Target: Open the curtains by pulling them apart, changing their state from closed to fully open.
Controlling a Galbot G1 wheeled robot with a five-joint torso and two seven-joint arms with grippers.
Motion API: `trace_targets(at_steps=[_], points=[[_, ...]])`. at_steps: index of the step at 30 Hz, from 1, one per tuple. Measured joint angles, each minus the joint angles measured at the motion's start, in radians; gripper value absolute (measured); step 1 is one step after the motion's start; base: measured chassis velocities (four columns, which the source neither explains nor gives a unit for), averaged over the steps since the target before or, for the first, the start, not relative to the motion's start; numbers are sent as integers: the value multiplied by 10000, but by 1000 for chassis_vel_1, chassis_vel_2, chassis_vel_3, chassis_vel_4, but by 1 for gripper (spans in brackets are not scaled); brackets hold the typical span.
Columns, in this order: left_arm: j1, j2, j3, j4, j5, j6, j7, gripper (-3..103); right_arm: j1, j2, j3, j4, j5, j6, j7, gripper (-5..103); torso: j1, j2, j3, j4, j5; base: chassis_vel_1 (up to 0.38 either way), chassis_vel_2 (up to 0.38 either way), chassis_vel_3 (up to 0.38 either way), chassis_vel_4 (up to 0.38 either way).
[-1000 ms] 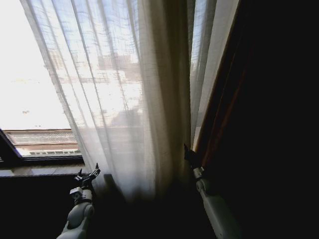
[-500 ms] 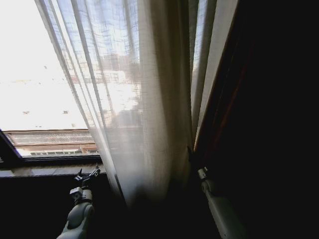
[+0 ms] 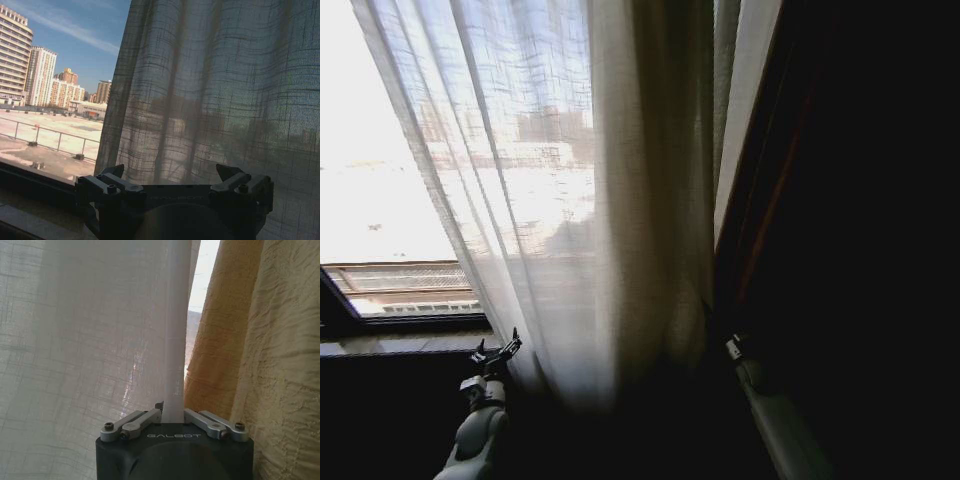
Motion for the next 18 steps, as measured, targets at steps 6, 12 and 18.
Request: trace_targets(at_steps=[6, 12, 18], points=[[0, 0, 0, 0, 0, 0, -1, 100, -257, -82, -176, 475, 109, -153, 388, 10, 1, -1, 1, -5, 4, 0, 0, 0, 0], [0, 0, 0, 0, 0, 0, -2, 100, -559, -243, -194, 1098, 423, -561, 419, 27, 1, 0, 1, 0, -1, 0, 0, 0, 0], [0, 0, 0, 0, 0, -1, -2, 100, -1622, -589, 405, 2140, 1167, -888, 494, 59, 1, -1, 0, -3, 1, 0, 0, 0, 0]])
